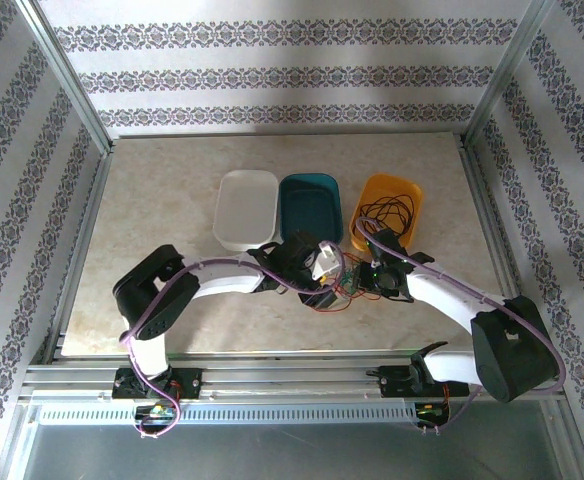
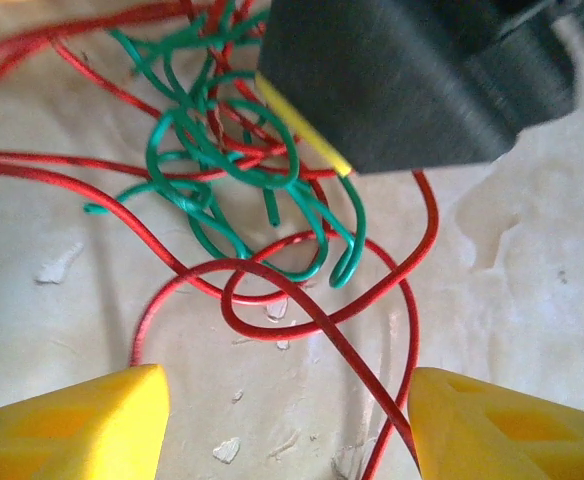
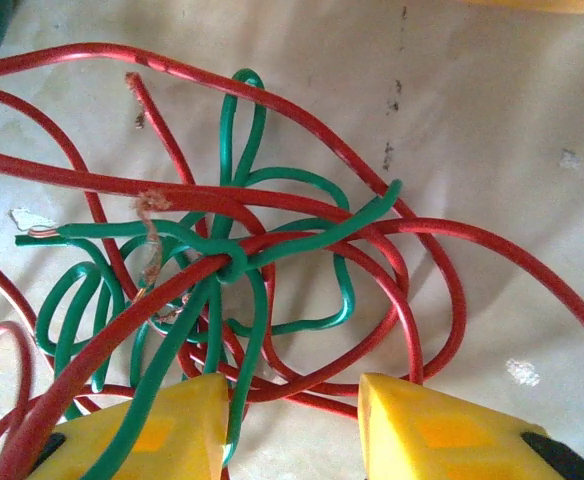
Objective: Untangle the cables
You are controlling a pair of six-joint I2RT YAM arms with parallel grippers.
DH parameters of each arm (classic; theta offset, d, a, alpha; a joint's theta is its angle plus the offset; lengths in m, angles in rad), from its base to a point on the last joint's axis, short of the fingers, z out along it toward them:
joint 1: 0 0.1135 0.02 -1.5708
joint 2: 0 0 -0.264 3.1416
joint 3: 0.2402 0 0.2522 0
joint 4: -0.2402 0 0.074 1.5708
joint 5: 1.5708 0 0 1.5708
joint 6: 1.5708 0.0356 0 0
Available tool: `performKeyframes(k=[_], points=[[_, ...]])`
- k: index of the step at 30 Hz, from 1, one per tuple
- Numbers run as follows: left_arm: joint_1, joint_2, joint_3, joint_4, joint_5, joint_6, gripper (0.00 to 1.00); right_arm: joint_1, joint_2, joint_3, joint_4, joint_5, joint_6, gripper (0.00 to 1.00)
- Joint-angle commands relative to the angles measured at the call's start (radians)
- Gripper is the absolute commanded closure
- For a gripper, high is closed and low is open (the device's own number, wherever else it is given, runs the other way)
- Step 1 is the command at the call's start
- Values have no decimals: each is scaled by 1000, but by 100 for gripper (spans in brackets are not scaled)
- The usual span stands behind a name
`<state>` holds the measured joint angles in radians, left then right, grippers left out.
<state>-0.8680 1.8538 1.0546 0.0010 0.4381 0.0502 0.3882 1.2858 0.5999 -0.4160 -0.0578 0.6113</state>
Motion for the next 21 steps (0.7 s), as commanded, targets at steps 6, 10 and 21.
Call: performKeyframes(k=[6, 10, 21], points=[[7, 68, 39, 2, -14, -17, 49, -8, -6, -17, -9, 27, 25, 62], [7, 69, 13, 59, -37, -48, 68, -8, -24, -20, -12, 38, 29, 63], [9, -228, -174, 238, -314, -124, 98, -19, -67, -34, -14, 64, 50, 63]])
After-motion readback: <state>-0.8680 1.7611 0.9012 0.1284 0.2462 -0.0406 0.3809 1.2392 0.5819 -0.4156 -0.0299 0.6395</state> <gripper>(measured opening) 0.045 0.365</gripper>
